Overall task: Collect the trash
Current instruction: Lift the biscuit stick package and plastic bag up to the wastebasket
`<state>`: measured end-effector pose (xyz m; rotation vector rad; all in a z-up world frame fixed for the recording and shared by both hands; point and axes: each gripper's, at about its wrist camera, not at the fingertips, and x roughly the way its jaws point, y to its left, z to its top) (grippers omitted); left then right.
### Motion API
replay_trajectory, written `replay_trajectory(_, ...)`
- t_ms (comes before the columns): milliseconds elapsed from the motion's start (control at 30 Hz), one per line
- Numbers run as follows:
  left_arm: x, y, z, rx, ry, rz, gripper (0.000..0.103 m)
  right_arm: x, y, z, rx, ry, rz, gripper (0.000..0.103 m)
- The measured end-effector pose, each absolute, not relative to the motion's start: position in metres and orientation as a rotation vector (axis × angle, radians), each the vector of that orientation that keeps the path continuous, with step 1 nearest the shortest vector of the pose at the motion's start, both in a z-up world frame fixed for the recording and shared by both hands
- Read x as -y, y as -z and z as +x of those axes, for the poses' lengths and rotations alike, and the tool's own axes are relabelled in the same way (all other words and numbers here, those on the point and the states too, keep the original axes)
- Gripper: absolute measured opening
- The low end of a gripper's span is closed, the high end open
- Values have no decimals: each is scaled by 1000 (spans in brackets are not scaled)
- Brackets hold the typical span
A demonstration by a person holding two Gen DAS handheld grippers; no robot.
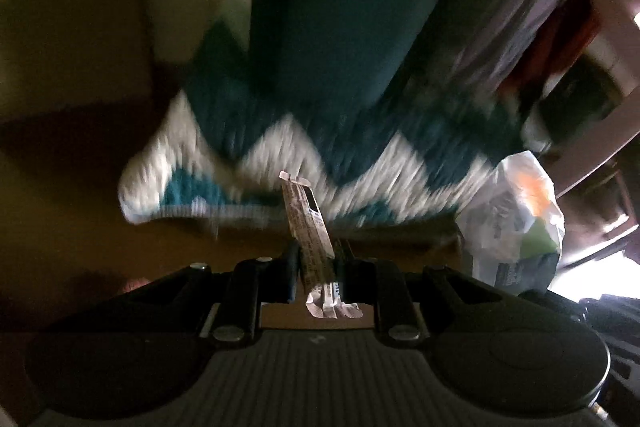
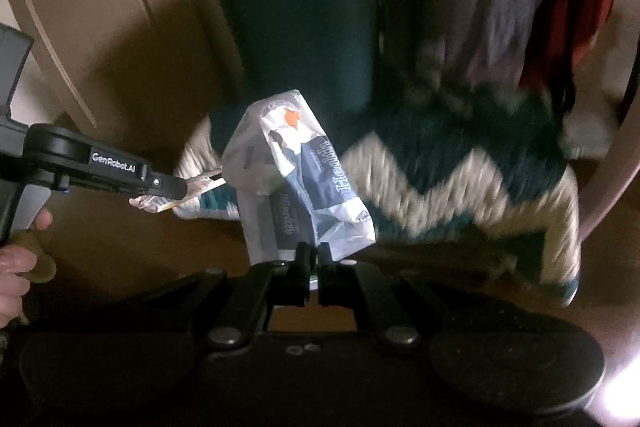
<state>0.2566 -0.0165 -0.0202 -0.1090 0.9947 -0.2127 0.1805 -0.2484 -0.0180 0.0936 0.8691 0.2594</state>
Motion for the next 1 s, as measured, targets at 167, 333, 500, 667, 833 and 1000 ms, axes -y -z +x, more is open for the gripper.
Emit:
replay_trajectory(167,28,-53,254,-832,213,-99,19,255,-50,190,-748,-257,53,2)
replay_trajectory(333,41,-113,267,-716,218,-106,19,251,-101,221,-651,-253,69,2)
replay_trajectory(500,48,-160,310,-641,219,-120,19,236,-142,275,-611,-227,46,2)
replay_trajectory(667,60,-180,371,-608,208,-118,19,226,-158,344,-597,-200,22,2)
replay_trajectory(833,66,-170,439,-644,191,-109,19,219,-146,411,-640,-180,24,2)
replay_trajectory(1000,70,-142,495,-711,169,-76,19,208,-120,462,-726,-181,5,2)
